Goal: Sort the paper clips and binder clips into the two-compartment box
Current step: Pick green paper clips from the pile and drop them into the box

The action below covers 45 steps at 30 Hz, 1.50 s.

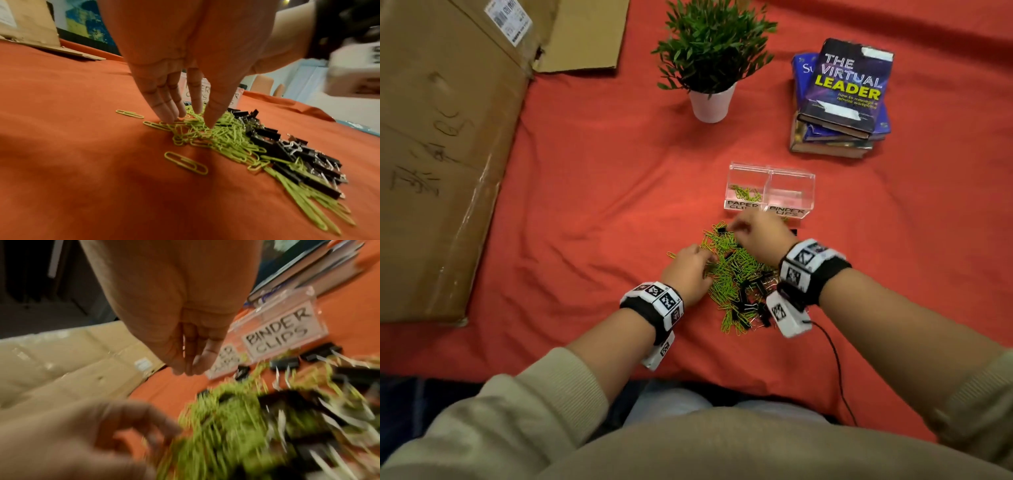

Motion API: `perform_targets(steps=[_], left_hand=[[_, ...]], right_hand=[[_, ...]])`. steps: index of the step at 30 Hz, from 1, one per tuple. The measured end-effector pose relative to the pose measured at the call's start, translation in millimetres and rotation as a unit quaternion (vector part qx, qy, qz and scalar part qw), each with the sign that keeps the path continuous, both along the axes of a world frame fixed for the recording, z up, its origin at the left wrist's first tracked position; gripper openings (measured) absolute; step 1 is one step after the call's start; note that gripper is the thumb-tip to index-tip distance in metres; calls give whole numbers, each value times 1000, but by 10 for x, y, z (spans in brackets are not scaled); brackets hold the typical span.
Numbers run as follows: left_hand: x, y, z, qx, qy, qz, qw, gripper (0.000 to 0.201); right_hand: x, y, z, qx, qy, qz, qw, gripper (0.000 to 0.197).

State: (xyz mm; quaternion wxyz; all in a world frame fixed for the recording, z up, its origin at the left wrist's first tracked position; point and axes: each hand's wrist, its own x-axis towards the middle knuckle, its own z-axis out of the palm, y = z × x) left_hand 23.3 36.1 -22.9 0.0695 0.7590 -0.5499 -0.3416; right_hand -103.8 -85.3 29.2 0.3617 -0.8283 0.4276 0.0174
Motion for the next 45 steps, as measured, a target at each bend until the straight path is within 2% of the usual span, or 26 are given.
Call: perform_targets(steps=[2, 4, 8, 11, 14, 17, 19, 21, 26, 30, 33, 37, 40, 43, 45], left_hand=[[3, 7, -22, 10, -2, -10, 1000, 46], [16, 1, -38, 7, -7, -19, 1000, 50], [20, -19, -48, 10, -30, -32, 999, 47], [2, -37, -43, 5, -51, -34, 998, 37], [-31, -59, -36, -3, -64, -27, 998, 29], [-53, -88, -43, -7, -67, -22, 997, 23], [-52, -115, -47, -3, -70, -22, 997, 22], [-45, -138, -49, 2, -66, -22, 998, 20], [-9, -150, -33, 13, -40, 8, 999, 8], [26, -147, -26, 6, -9, 24, 1000, 8], [43, -203, 20, -2, 23, 60, 998, 2], [14, -429, 229, -55, 81, 101, 990, 2], [-49, -699, 434, -91, 124, 108, 982, 2], [-92, -1049, 538, -117, 109, 104, 982, 3], [-99, -1280, 555, -121, 72, 86, 986, 5]], right_hand=[[-44, 255, -179, 6, 34, 110, 993, 26], [-111, 403, -358, 8, 49, 155, 987, 29], [-266, 404, -491, -30, 53, 112, 992, 27], [-341, 353, -474, -65, 63, 84, 992, 23], [-326, 442, -406, -53, 30, 128, 990, 26], [-231, 599, -421, -31, 70, 158, 984, 38], [-179, 658, -456, -29, 102, 120, 987, 48], [-153, 683, -478, -23, 108, 77, 991, 48], [-151, 683, -514, -10, 79, 20, 997, 28], [-135, 632, -482, 13, 74, 3, 997, 19], [-172, 547, -442, 53, 34, -76, 995, 9], [-330, 344, -363, 155, -51, -205, 965, 11], [-483, 158, -230, 266, -121, -291, 911, 13], [-598, -14, -36, 332, -195, -328, 863, 12], [-628, -148, 72, 334, -221, -329, 855, 12]])
